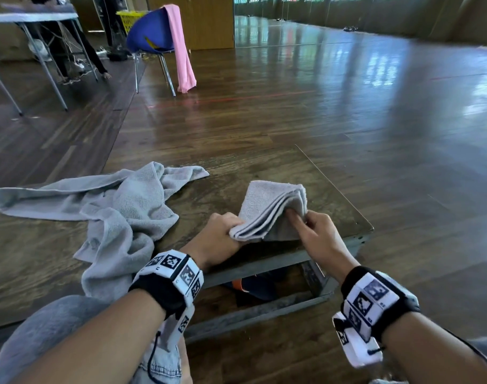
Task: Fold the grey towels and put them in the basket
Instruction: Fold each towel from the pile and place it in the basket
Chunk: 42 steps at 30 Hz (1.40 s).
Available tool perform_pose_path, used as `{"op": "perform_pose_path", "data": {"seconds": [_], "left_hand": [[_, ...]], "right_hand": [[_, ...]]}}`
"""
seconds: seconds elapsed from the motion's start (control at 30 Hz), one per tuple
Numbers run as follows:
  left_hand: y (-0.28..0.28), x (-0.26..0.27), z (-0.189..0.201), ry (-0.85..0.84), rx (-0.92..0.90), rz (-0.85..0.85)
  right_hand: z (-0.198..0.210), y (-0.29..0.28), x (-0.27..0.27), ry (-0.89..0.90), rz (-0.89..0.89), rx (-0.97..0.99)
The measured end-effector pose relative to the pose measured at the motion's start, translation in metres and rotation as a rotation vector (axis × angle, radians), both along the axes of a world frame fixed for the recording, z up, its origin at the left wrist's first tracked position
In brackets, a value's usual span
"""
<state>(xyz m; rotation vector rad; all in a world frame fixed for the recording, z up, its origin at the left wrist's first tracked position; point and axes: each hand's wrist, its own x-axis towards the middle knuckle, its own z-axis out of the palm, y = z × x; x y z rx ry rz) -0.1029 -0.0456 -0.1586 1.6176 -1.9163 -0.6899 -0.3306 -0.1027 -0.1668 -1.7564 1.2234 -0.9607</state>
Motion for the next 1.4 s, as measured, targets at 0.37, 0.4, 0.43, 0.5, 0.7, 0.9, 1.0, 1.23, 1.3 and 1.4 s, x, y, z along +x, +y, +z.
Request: {"op": "perform_pose_path", "data": {"seconds": [0.37,0.4,0.43,0.5,0.7,0.9,1.0,1.23,1.3,1.4], "left_hand": [[-0.066,0.003,0.002,-0.102,0.339,0.222],[-0.071,0.002,0.001,-0.104,0.335,0.23],[-0.075,0.001,0.0,-0.103,0.33,0.25],[-0.083,-0.001,0.0,-0.11,0.334,0.297],[-0.101,-0.004,-0.002,-0.124,0.362,0.389],[-0.105,-0.009,-0.005,-0.193,0.399,0.422],[-0.106,-0.009,-0.007,-0.202,0.385,0.451],[-0.107,-0.008,-0.007,-0.212,0.345,0.461],[-0.107,-0.008,-0.005,-0.213,0.333,0.444],[-0.104,-0.01,0.0,-0.239,0.282,0.439]], "right_hand": [[0.021,-0.047,-0.016,0.212,0.173,0.49],[0.017,-0.049,-0.018,0.197,0.163,0.499],[0.015,-0.052,-0.019,0.187,0.147,0.505],[0.011,-0.056,-0.017,0.185,0.111,0.489],[0.005,-0.07,-0.007,0.204,0.033,0.473],[0.004,-0.076,0.004,0.29,-0.032,0.471],[0.002,-0.079,0.007,0.35,-0.054,0.455],[0.007,-0.075,0.007,0.759,-0.159,0.237],[0.009,-0.073,0.006,0.761,-0.117,0.063],[0.012,-0.075,0.005,0.78,0.021,0.0]]}}
